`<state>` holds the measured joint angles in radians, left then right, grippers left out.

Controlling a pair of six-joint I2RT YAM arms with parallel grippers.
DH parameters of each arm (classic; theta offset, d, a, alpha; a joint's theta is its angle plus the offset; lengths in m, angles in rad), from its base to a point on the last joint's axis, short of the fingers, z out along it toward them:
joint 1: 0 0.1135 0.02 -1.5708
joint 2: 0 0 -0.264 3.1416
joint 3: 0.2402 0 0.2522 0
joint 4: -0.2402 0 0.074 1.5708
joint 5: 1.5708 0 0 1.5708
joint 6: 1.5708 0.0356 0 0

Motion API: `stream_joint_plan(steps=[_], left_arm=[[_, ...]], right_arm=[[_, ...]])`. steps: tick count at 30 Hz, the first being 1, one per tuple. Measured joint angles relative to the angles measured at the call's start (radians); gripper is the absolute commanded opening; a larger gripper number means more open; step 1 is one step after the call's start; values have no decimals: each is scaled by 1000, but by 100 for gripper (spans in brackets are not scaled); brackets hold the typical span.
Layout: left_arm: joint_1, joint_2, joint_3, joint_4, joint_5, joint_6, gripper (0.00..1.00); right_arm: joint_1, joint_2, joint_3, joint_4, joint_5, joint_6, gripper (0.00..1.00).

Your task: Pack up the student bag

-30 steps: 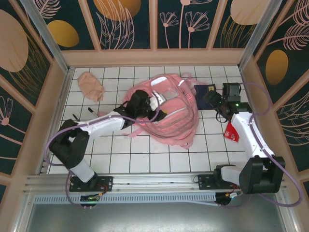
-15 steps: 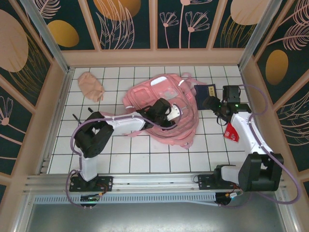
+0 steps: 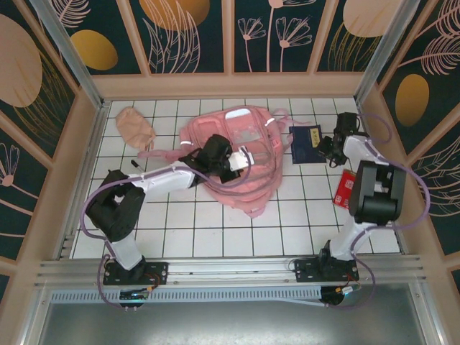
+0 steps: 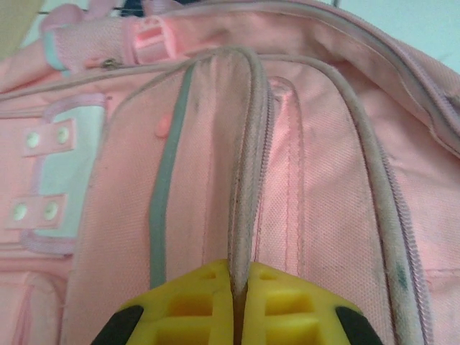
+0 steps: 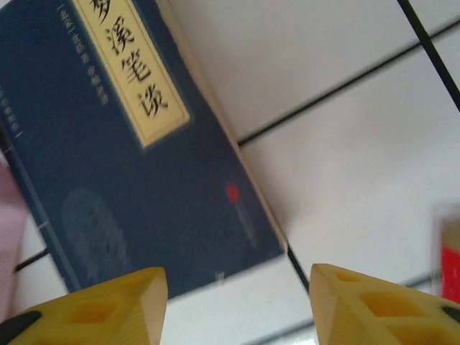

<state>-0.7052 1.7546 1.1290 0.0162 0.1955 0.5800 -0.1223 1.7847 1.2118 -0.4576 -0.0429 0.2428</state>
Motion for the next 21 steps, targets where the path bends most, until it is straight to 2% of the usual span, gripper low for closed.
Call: stream_joint_plan(steps=[2, 6, 10, 11, 14, 17, 21], left_arm=[[36, 0, 42, -14, 22, 17, 0], [84, 5, 217, -120, 50, 45, 0], [88, -3, 343, -151, 39, 85, 0], [89, -8, 349, -153, 36, 94, 0], [98, -19, 352, -159, 33, 117, 0], [110, -21, 342, -145, 16, 139, 0], [120, -29, 243, 20, -97, 146, 0]], right_arm=[[-4, 68, 37, 10, 0, -20, 39], [-4, 149, 49, 10, -10, -35, 38], [-3, 147, 41, 23, -14, -40, 36], [-3, 147, 36, 31, -17, -42, 35], [-3, 145, 30, 43, -27, -60, 19], [-6, 127, 11, 54, -27, -58, 0], [8, 72, -64, 74, -35, 2, 0]])
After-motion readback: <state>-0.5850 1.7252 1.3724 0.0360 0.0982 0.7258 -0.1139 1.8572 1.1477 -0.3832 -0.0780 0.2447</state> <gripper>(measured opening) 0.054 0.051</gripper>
